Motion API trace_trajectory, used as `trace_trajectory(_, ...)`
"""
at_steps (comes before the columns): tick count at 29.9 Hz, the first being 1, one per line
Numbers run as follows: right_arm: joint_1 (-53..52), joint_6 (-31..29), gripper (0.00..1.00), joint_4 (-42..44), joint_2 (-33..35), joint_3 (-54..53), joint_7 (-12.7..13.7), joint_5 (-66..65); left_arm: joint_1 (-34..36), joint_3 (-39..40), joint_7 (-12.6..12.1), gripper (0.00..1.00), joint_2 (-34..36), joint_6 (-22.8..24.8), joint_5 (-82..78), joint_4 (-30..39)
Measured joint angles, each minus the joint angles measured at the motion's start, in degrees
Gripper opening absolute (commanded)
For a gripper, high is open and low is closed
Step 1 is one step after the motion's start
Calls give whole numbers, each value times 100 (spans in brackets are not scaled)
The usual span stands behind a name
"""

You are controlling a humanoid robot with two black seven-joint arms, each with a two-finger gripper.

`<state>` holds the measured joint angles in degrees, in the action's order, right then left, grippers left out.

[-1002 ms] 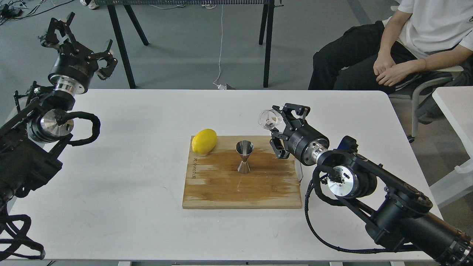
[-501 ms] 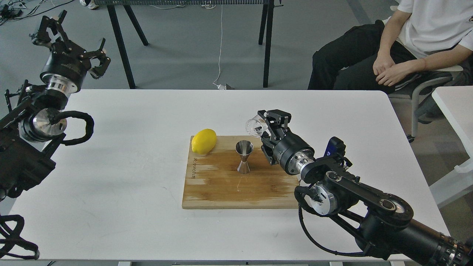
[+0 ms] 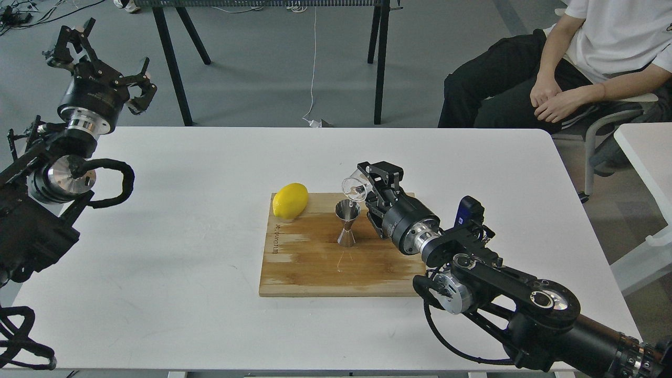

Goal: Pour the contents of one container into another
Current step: 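Move the held glass cup above the jigger, then tilt the glass cup with the right gripper to pour into the jigger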

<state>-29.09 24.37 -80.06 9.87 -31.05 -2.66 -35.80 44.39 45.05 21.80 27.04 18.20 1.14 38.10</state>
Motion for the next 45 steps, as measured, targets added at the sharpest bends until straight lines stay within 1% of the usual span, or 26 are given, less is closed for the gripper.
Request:
trace_trajectory(9, -21, 121, 33, 16, -36, 27, -101, -233, 0, 7, 0, 100, 38, 0, 0, -1)
trace_trajectory(20, -167, 246, 33, 75, -12, 307, -225, -504, -9, 10, 0, 100, 21, -9, 0, 1)
trace_trajectory(28, -386, 311, 33, 359, -22, 608, -266, -716, -8, 38, 7, 100, 23, -6, 0, 2)
trace_trajectory(32, -426, 357, 33, 447, -37, 740, -327, -821, -8, 39, 8, 100, 28, 0, 0, 2)
trace_trajectory(45, -438, 363, 34, 505, -36, 784, -356, -1006, -8, 39, 9, 100, 29, -1, 0, -1)
